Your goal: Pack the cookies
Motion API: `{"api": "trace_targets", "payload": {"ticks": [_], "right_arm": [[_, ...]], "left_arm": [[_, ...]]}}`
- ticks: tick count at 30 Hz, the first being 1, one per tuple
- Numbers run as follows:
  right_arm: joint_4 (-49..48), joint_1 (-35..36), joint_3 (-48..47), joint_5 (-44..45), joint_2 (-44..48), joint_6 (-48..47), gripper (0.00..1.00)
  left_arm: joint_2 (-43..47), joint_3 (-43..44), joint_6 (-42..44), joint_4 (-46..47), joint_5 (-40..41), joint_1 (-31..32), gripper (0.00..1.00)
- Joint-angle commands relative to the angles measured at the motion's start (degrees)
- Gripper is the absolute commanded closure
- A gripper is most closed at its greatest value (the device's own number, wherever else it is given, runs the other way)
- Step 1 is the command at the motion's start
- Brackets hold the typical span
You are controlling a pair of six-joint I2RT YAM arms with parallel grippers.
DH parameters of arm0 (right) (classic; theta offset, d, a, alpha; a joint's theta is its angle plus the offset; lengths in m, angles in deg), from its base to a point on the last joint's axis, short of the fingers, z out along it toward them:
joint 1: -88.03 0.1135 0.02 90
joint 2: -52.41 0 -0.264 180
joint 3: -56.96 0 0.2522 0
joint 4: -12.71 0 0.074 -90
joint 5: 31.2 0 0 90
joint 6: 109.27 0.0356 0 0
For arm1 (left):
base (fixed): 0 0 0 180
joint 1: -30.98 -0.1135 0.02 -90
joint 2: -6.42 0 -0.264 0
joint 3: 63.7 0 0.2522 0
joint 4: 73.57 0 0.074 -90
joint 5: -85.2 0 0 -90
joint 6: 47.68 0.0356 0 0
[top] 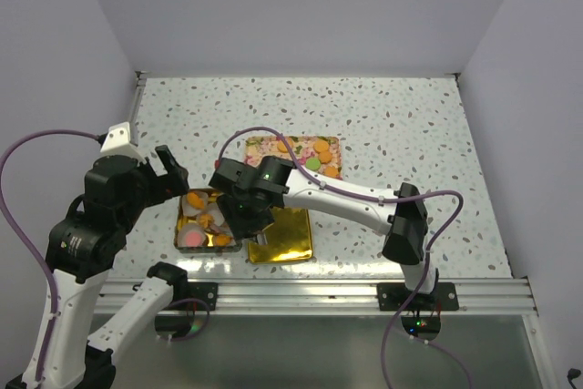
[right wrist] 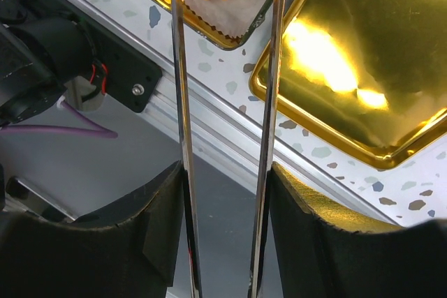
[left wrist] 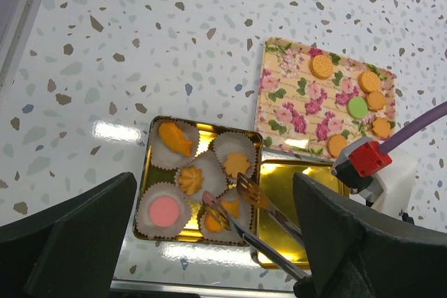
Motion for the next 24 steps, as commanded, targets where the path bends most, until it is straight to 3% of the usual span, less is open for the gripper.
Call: {"api": "trace_targets", "payload": {"ticks": [1,19,24], "right_arm": [[-0.55,0.19,0.12,2.62,2.77,0.49,0.48],[6.13,-2.0,-10.86,8.67,5.93,-0.3,0.47],[8.15,-7.7,-5.96,11.14,12.68,-0.56,0.47]], "left_arm": [[0.2,0.35,-0.98,-0.57,0.65,0.21,0.0],[-0.5,-0.8,-2.03,1.19,-1.19,0.21,0.01],[-0.85,-1.32,-0.72,3.65,-4.71,0.21,0.03]]}}
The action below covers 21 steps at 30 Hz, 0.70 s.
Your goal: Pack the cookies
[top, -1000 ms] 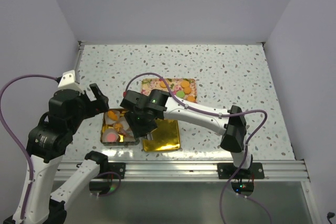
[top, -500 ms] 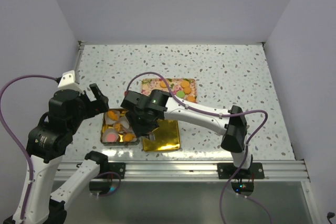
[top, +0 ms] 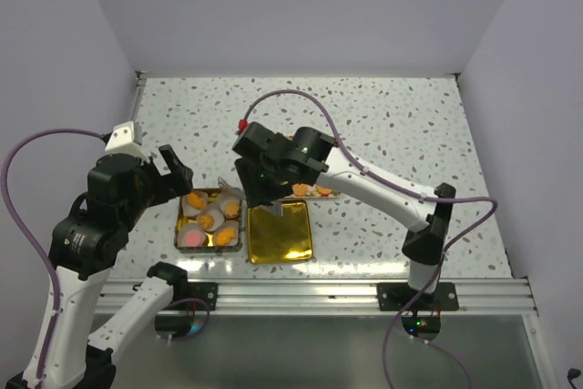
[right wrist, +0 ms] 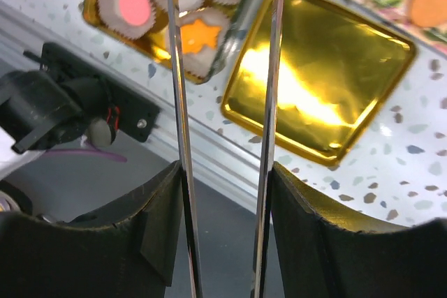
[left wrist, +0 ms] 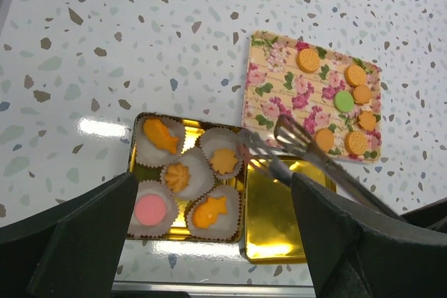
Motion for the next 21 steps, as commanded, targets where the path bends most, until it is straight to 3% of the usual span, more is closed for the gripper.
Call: {"api": "trace_targets", "payload": {"ticks": [1,11,16,21], "right_arm": [[2.78,-5.03,5.36,4.32,9.33,-0.19,0.47],[5.6,-21.99,29.38,13.9,29.73,-0.53,0.42],[0.6,-31.92,40.63,12.42,33.43,-4.48,0.41],[-5.3,-41.49,46.53,7.93,32.47,-7.3,0.41]], "left_arm": [[-0.92,-0.95,1.42,3.52,-4.36,0.21,0.04],[-4.26,-8.59,1.43,10.81,-16.4,0.21,0.02],[-8.12,-11.68,-0.68,15.12,-19.75,0.3,0.02],[-14.61,-8.7,-1.82,15.75,-21.42,1.09,0.02]]}}
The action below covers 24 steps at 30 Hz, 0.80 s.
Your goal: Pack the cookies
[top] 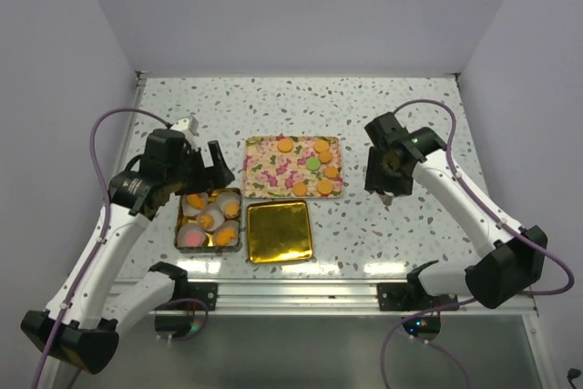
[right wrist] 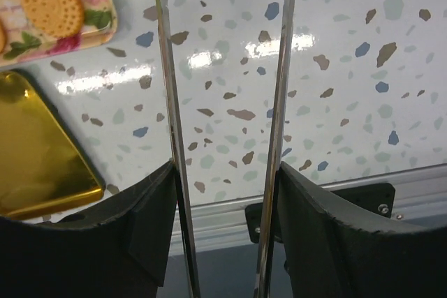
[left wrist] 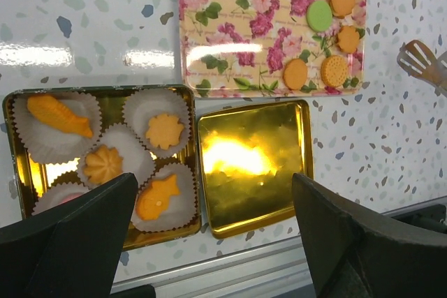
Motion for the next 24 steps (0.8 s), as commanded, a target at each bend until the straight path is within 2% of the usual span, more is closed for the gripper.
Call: {"api": "trace_targets", "payload": {"ticks": [1,5,8,12,18,22,24], "right_arm": [[-7.4,-5.14,2.84,-2.04,-0.39,-3.13,0.41],[-13.98,-10.94,6.27,-4.05,-3.28,-4.19,0.39],[-18.83,-16.73,8.91,-7.38,-7.32,-4.8,0.4],[-22.61,-19.65,8.91,-8.72,-13.73,-5.86,0.4],[-26.13,-24.57,8.21,-10.92,-20.33,-6.83,0.37],[-26.31,-26.07,7.68,-10.31,-24.11,-7.97,0.26],[-25.7,-26.33,6.9,-10.21,-25.7,-8.23,0.23]], "left_arm": [[-3.09,3.81,-0.73,3.4,-2.72,1.31,0.02],[-9.4,11.36,1.56,-3.0,0.18,3.69,0.02],[-10.83,12.52,0.77,-3.73,0.89,4.83,0.03],[-12.59,13.57,-3.96,-4.69,3.43,9.04,0.03],[-16.01,15.51,-12.48,-7.42,8.79,21.69,0.03],[-18.38,14.81,-17.77,-8.12,11.35,30.91,0.04],[-20.14,13.93,-19.96,-7.77,11.7,33.03,0.05]]}}
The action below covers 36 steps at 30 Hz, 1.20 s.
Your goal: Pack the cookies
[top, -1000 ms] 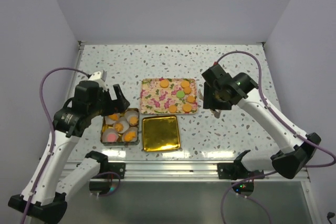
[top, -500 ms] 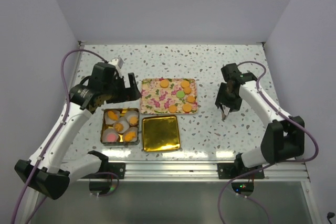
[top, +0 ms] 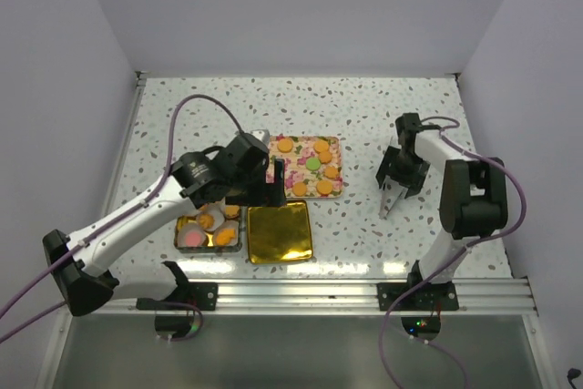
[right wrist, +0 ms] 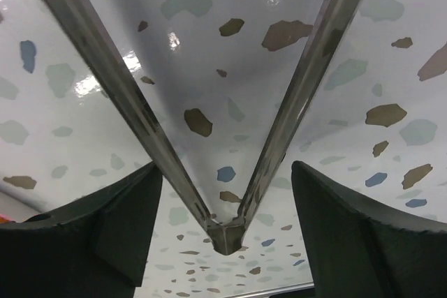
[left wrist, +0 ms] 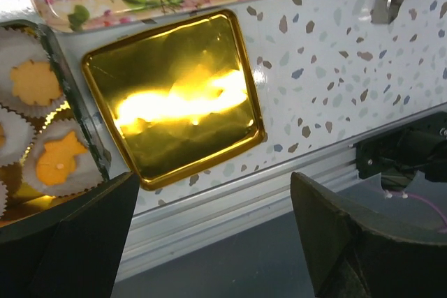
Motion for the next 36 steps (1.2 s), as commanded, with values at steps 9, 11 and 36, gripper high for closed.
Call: {"api": "trace_targets", "payload": {"ticks": [9,11,36], "right_arm": [[6.47,-0.24,-6.57,-0.68,10.35,-0.56,0.01],[7.88,0.64,-7.71,-2.96,13.53,0.14,0.01],[18.87,8.2,-24.24,-16.69,30.42,2.61,0.01]], "left_arm": [[-10.02,-0.95,-8.97,4.76,2.76,9.53,0.06],[-13.87,-0.51,-9.23,5.9,2.85,11.11,0.06],[-47.56,11.62,-9.85,10.83,5.48,16.74,0.54]]}}
